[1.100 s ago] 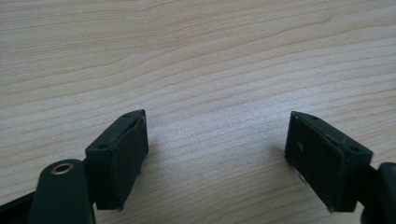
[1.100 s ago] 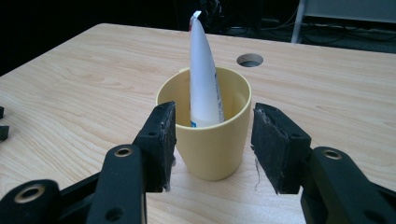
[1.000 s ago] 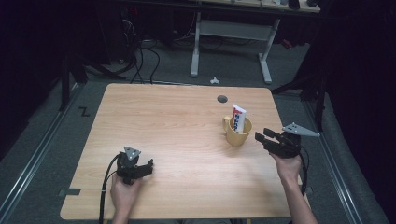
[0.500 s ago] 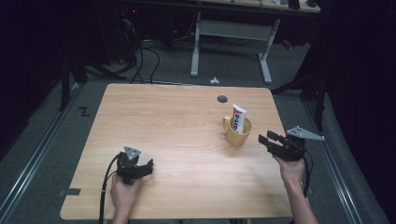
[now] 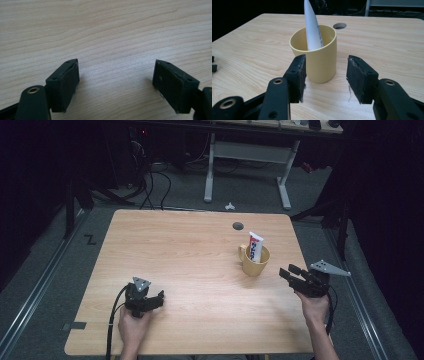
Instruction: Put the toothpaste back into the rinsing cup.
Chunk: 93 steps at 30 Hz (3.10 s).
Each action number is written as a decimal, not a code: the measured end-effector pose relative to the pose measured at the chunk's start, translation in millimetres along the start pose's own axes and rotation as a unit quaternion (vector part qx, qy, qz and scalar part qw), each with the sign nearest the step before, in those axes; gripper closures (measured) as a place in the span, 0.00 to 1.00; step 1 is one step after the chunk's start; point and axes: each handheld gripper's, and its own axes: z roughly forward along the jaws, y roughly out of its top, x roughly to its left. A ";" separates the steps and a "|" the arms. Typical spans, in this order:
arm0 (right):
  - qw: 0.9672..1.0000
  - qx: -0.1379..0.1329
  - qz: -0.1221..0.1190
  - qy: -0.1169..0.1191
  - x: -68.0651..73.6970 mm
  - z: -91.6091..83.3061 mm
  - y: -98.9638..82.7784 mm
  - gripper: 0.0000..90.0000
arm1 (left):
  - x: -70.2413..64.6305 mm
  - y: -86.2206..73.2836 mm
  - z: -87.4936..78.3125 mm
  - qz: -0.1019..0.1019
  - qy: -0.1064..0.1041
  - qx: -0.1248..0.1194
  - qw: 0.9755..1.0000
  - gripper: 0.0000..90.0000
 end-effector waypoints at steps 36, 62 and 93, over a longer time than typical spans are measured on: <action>1.000 0.019 0.011 -0.011 -2.9 17.4 -26.7 0.56 | 0.0 0.0 0.0 0.000 0.000 0.000 1.000 0.24; 0.997 0.066 -0.022 -0.020 10.5 47.0 -43.2 0.56 | -0.1 0.1 0.1 0.000 0.000 0.000 1.000 0.24; 0.991 0.113 -0.056 -0.048 18.3 80.7 -57.3 0.56 | 0.0 0.1 0.1 0.000 0.000 0.000 1.000 0.24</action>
